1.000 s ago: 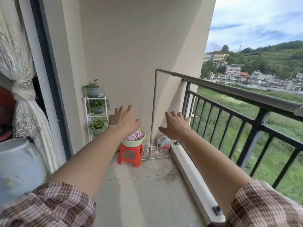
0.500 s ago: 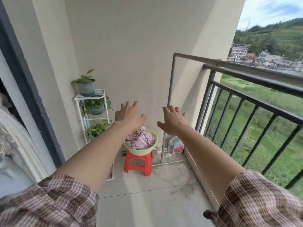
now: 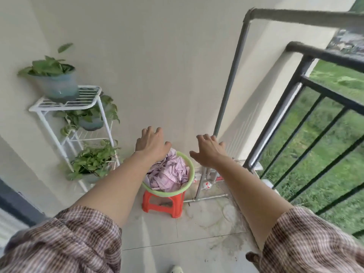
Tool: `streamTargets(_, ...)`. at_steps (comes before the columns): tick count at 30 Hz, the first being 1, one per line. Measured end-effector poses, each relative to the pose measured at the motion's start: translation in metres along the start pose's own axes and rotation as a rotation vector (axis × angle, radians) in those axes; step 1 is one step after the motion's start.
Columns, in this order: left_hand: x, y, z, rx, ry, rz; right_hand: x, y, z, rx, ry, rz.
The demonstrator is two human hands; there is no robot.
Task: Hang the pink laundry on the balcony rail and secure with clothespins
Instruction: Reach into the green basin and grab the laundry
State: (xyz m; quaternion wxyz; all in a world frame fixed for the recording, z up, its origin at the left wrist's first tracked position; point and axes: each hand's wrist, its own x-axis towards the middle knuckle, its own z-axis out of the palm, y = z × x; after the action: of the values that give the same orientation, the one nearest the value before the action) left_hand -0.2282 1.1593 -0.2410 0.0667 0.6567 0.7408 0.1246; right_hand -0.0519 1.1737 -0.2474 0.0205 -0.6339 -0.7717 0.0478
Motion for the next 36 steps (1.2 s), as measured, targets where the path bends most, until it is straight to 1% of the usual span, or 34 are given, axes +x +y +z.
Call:
streamTargets(4,0.085,-0.011,0.048,-0.039,-0.054,-0.066,0.091,0.019,0.037,0.018,-0.122,0.017)
streamTargets(8,0.143,-0.032,0.099,-0.056,-0.147,-0.115,0.159,0.028,0.082,0.044,-0.259,0.033)
streamTargets(13,0.200,-0.059,0.172,-0.053,-0.320,-0.192,0.221,0.042,0.150,0.105,-0.406,0.102)
streamTargets(16,0.230,-0.075,0.225,-0.044,-0.446,-0.190,0.252,0.048,0.199,0.125,-0.493,0.162)
streamTargets(20,0.261,-0.093,0.291,-0.056,-0.566,-0.180,0.290,0.053,0.264,0.144,-0.612,0.245)
streamTargets(24,0.276,-0.118,0.350,-0.059,-0.704,-0.162,0.318,0.048,0.326,0.263,-0.709,0.314)
streamTargets(26,0.277,-0.128,0.372,-0.097,-0.754,-0.129,0.326,0.044,0.352,0.302,-0.735,0.345)
streamTargets(29,0.275,-0.137,0.394,-0.166,-0.909,-0.051,0.328,0.039,0.384,0.342,-0.756,0.391)
streamTargets(31,0.271,-0.142,0.409,-0.230,-0.977,-0.048,0.327,0.038,0.400,0.359,-0.762,0.408)
streamTargets(33,0.269,-0.148,0.425,-0.237,-0.964,-0.052,0.326,0.039,0.413,0.363,-0.738,0.420)
streamTargets(36,0.273,-0.151,0.436,-0.234,-0.817,-0.012,0.329,0.045,0.424,0.415,-0.617,0.458)
